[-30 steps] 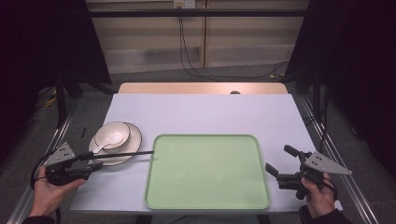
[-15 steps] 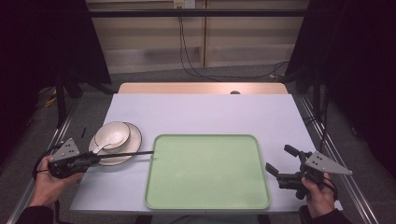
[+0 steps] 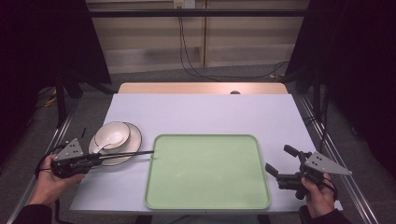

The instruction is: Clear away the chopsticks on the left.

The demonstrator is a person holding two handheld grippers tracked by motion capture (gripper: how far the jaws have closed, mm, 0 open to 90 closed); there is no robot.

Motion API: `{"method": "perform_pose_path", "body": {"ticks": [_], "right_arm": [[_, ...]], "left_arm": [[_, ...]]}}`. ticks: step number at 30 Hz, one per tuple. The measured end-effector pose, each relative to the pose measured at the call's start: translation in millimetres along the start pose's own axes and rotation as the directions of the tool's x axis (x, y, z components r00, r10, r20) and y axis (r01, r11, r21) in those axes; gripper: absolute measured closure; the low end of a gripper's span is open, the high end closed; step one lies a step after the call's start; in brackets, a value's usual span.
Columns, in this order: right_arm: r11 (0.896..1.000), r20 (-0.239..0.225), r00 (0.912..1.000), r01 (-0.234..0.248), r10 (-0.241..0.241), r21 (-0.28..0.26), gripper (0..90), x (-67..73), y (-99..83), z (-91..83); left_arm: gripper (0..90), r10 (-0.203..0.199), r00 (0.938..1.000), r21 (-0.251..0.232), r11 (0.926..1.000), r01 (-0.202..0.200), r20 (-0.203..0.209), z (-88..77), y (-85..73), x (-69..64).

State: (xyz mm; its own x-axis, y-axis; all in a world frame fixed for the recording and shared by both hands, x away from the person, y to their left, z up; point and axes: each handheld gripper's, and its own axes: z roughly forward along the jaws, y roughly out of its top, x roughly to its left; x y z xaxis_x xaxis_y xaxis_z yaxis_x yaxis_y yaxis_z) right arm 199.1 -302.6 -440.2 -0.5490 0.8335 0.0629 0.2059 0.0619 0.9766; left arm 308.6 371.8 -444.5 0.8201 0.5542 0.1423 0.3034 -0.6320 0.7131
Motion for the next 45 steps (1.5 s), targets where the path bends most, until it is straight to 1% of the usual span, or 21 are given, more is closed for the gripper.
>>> {"method": "perform_pose_path", "body": {"ticks": [1,2,4,8,10,12,13,16,18,19,21,24,26,28,33,34,37,38,39,41,45], "right_arm": [[1.000,0.000,1.0000,0.000,0.000,0.000,2.0,0.0,0.0,0.0],[1.000,-0.001,1.0000,0.003,-0.003,0.000,2.0,-0.1,0.2,-0.1],[1.000,-0.003,1.0000,0.004,-0.004,0.000,2.0,0.1,0.2,-0.4],[1.000,-0.001,1.0000,0.004,-0.004,-0.001,2.0,-0.6,0.1,-0.4],[1.000,0.000,1.0000,0.002,-0.002,-0.001,2.0,-0.6,0.2,-0.4],[1.000,-0.001,1.0000,-0.001,0.001,0.000,2.0,-0.2,0.1,0.0],[1.000,-0.001,1.0000,-0.001,0.001,0.000,2.0,-0.3,0.1,-0.1],[1.000,-0.001,1.0000,-0.002,0.002,-0.002,2.0,-0.6,0.1,-0.3],[1.000,-0.002,1.0000,0.004,-0.004,-0.001,2.0,-1.3,0.0,-0.6],[1.000,-0.004,1.0000,0.000,0.000,-0.001,2.0,-1.0,0.1,-0.7],[1.000,-0.001,1.0000,-0.007,0.007,0.000,2.0,-0.6,0.1,-0.8],[1.000,0.000,1.0000,0.003,-0.003,-0.001,2.0,-1.3,0.0,-0.4],[1.000,0.000,1.0000,0.002,-0.002,0.004,2.0,-0.5,-0.1,-0.1],[1.000,0.003,1.0000,0.005,-0.005,0.010,2.0,-1.0,-0.4,0.0],[1.000,0.007,1.0000,0.004,-0.004,0.010,2.0,-1.4,-0.5,-0.2],[1.000,0.011,0.9999,0.000,0.000,0.010,2.0,-1.6,-0.5,0.2],[1.000,0.010,0.9999,-0.012,0.012,0.015,2.0,-1.3,-0.6,0.3],[1.000,0.008,1.0000,-0.005,0.005,0.018,2.0,-2.2,-0.8,0.1],[1.000,0.015,0.9996,-0.022,0.021,0.013,2.0,-1.7,-0.8,0.4],[1.000,0.015,0.9996,-0.022,0.022,0.014,2.0,-1.8,-0.8,0.3],[1.000,0.012,0.9996,-0.027,0.027,0.015,2.0,-2.0,-0.8,-0.1]], "left_arm": [[72.5,0.001,1.0000,0.002,1.0000,-0.001,-0.005,0.2,0.9,-0.7],[72.5,-0.001,1.0000,-0.005,1.0000,0.001,0.004,1.4,1.4,-1.1],[72.5,0.009,0.9998,0.008,0.9999,-0.009,0.015,2.7,3.4,-1.3],[72.8,0.017,0.9995,0.011,0.9998,-0.017,0.026,4.7,8.5,-1.4],[73.0,0.018,0.9996,0.012,0.9998,-0.018,0.021,5.8,10.1,-0.9],[73.1,0.007,0.9994,0.010,0.9999,-0.007,0.035,8.2,11.0,-0.7],[73.1,0.017,0.9994,0.022,0.9996,-0.018,0.031,9.2,11.6,-0.8],[73.7,0.022,0.9987,0.043,0.9988,-0.024,0.046,11.4,13.4,-1.2],[74.6,0.032,0.9983,0.041,0.9986,-0.034,0.049,13.9,14.7,-1.7],[75.7,0.021,0.9983,0.030,0.9993,-0.022,0.054,15.3,15.0,-2.5],[76.2,0.042,0.9972,0.057,0.9973,-0.045,0.062,15.6,17.5,-1.7],[75.1,0.040,0.9960,0.076,0.9960,-0.047,0.080,18.1,19.7,-1.2],[74.6,0.065,0.9949,0.100,0.9924,-0.072,0.078,17.4,21.6,-0.7],[76.1,0.064,0.9938,0.094,0.9929,-0.072,0.091,19.0,22.3,-0.8],[78.4,0.090,0.9900,0.109,0.9888,-0.102,0.109,20.0,25.4,0.3],[76.7,0.088,0.9900,0.116,0.9882,-0.101,0.110,20.3,25.7,-0.3],[78.2,0.091,0.9870,0.113,0.9878,-0.106,0.132,20.9,26.3,-0.3],[79.4,0.080,0.9878,0.107,0.9897,-0.095,0.133,21.1,26.4,-0.8],[83.3,0.075,0.9877,0.101,0.9909,-0.089,0.137,21.3,26.6,-1.6],[85.2,0.083,0.9836,0.119,0.9875,-0.103,0.160,20.5,28.0,-0.8],[85.8,0.078,0.9823,0.118,0.9882,-0.099,0.170,19.8,28.5,0.2]]}}
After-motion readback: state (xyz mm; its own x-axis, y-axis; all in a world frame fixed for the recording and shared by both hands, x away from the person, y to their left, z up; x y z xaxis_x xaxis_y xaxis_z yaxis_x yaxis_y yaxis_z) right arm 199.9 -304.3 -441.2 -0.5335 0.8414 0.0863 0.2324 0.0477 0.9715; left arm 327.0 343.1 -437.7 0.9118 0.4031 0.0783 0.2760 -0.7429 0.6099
